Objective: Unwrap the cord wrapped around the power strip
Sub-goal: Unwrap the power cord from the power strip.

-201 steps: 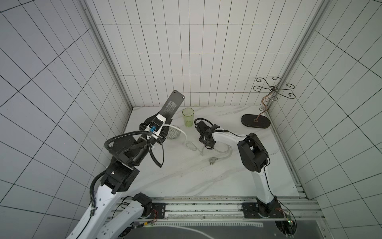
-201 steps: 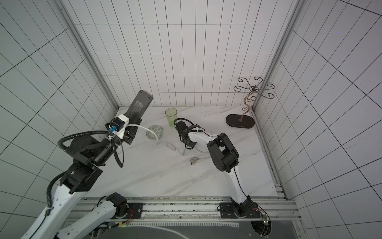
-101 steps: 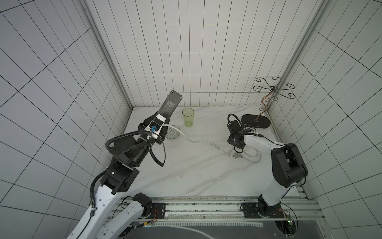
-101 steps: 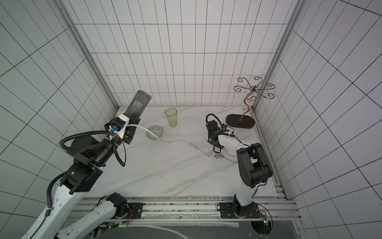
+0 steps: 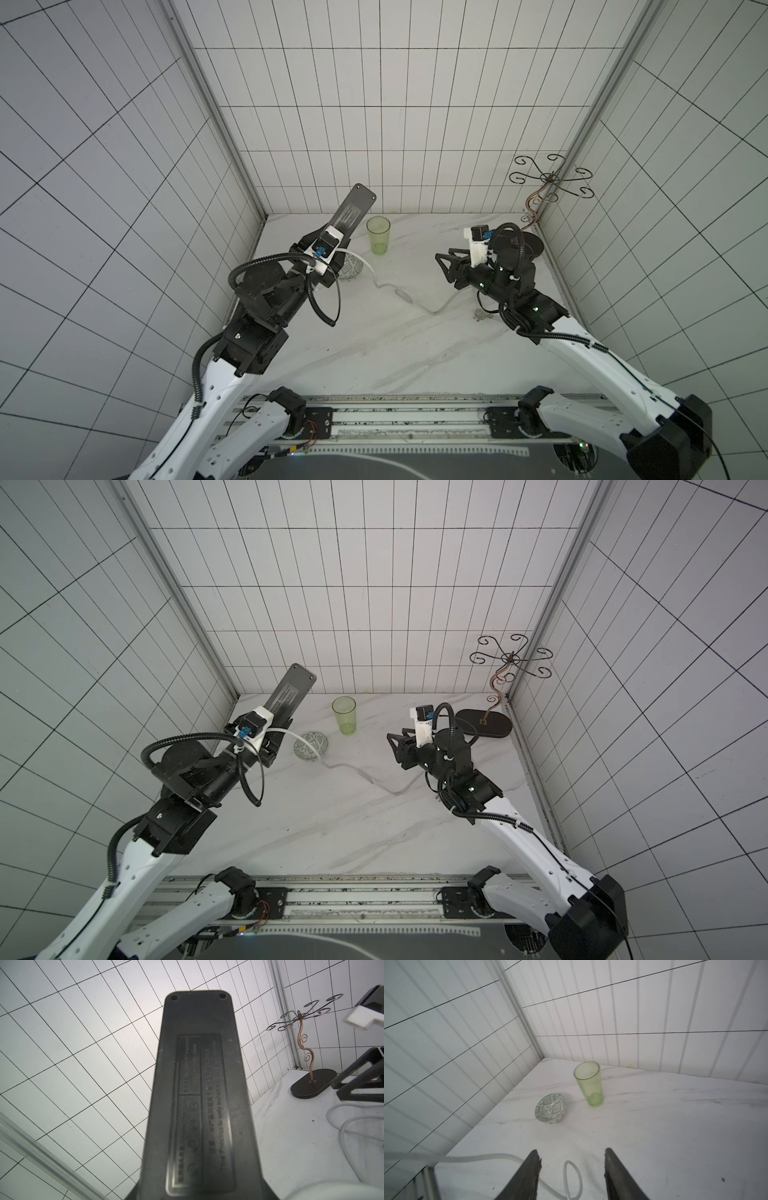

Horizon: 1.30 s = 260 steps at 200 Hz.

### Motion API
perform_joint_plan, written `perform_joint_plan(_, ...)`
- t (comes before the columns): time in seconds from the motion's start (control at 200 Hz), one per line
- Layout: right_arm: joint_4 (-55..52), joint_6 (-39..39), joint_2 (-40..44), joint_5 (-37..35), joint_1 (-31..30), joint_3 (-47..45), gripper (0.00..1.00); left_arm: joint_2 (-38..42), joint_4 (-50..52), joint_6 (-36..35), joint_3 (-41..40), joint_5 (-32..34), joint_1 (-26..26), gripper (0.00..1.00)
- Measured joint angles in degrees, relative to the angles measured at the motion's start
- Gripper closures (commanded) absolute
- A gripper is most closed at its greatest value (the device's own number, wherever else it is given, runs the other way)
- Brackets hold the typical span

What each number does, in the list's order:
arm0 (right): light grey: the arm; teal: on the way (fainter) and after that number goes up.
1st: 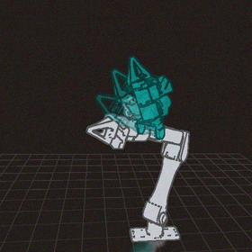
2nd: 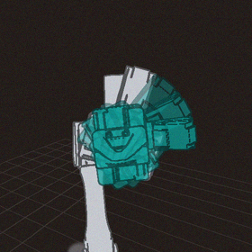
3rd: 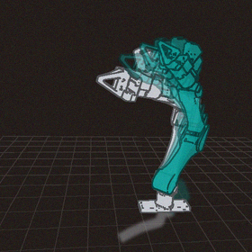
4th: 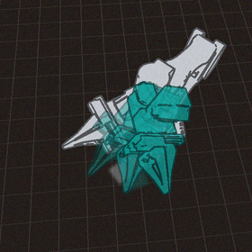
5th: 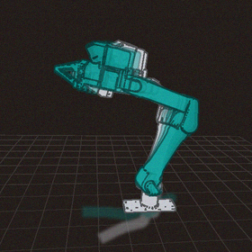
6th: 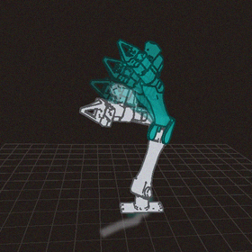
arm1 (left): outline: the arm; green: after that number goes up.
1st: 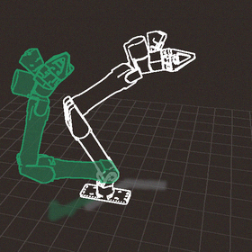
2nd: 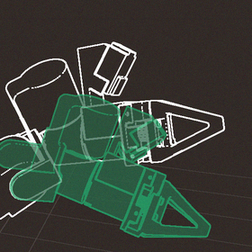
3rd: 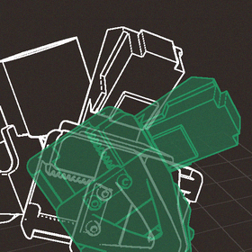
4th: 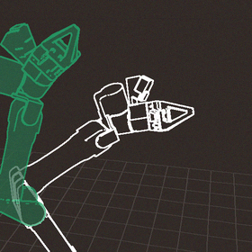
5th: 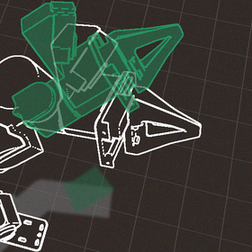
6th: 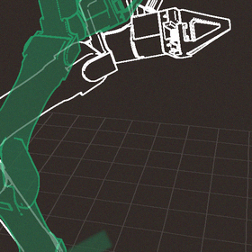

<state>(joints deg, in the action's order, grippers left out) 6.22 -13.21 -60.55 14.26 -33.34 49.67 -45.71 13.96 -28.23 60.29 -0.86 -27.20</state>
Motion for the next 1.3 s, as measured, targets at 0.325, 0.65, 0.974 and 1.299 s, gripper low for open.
perform_joint_plan(0.325, 11.61, 7.08, -0.7, 18.53, -6.69, -2.01, 0.47, -0.2, -0.37, 0.39, -0.22, -2.36, 0.0, 1.0)
perform_joint_plan(0.65, 22.62, 7.1, -9.7, 20.81, -14.29, -2.51, 0.46, -0.2, -0.39, 0.94, -0.24, -3.19, -0.02, 1.0)
perform_joint_plan(0.974, 27.5, 7.08, -17.31, 15.08, -17.4, -2.23, 0.81, -0.79, -0.09, 1.73, -0.24, -3.69, -0.07, 1.0)
perform_joint_plan(1.299, 26.91, 7.1, -16.39, 13.05, -17.44, -2.23, 1.0, -2.64, 0.22, 2.1, -0.24, -2.78, -0.13, 1.0)
